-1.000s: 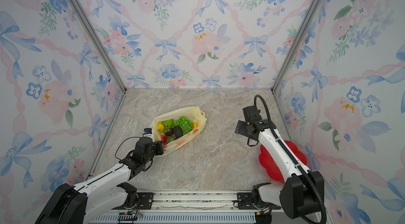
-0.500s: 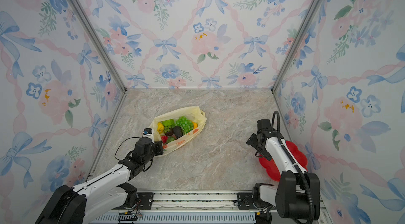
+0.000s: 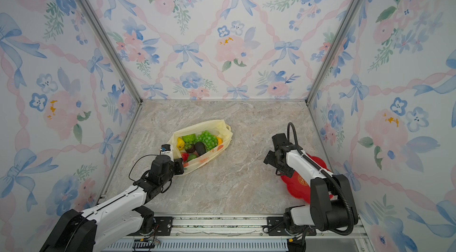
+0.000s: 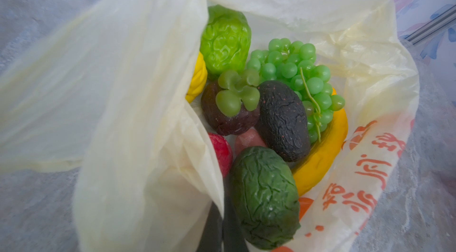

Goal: Take fruits out of the plastic bag
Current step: Move the plate to the bottom-center of the table.

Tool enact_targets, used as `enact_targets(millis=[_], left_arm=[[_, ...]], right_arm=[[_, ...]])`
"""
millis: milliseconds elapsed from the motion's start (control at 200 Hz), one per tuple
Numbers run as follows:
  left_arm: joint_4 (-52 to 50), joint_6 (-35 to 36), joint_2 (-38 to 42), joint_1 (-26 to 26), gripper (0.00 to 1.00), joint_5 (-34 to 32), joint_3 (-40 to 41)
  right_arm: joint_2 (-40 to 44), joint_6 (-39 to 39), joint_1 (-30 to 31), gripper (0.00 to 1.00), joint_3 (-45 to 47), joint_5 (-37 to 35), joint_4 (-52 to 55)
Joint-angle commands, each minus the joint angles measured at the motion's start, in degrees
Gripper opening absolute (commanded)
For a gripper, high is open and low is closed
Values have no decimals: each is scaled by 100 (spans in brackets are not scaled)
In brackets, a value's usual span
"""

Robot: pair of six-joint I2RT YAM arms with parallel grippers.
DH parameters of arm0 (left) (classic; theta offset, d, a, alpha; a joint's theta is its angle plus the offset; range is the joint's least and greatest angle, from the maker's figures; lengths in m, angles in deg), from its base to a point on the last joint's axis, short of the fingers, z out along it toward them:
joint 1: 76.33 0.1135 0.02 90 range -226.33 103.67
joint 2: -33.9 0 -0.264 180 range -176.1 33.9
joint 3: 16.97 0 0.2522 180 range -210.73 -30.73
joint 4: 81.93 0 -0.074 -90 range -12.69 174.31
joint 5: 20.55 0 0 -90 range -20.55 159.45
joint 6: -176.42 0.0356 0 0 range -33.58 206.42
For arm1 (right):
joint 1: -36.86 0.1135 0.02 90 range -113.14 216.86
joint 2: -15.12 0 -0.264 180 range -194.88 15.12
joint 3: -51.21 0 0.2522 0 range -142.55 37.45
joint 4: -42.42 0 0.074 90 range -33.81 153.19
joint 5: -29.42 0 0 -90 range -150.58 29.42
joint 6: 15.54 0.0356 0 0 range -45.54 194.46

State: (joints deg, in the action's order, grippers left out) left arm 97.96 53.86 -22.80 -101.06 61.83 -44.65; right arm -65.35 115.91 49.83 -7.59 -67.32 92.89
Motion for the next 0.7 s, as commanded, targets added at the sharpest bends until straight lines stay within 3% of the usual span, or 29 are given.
enact_targets(millis=[0,355,570,695], left_arm=[[81,143,117,-32,0,-11,125],[94,144,82,-33,0,-12,117],[94,144,85,-36,0,-12,117],[90,144,67,-32,0,-3,113]], right_arm=[[-179,317,528,99,-303,53,-19],[-751,509,1964,99,-1290,160,202],[-346,80,1935,99,-1758,-601,926],[-7,-258,1518,99,-1881,-939,1170]])
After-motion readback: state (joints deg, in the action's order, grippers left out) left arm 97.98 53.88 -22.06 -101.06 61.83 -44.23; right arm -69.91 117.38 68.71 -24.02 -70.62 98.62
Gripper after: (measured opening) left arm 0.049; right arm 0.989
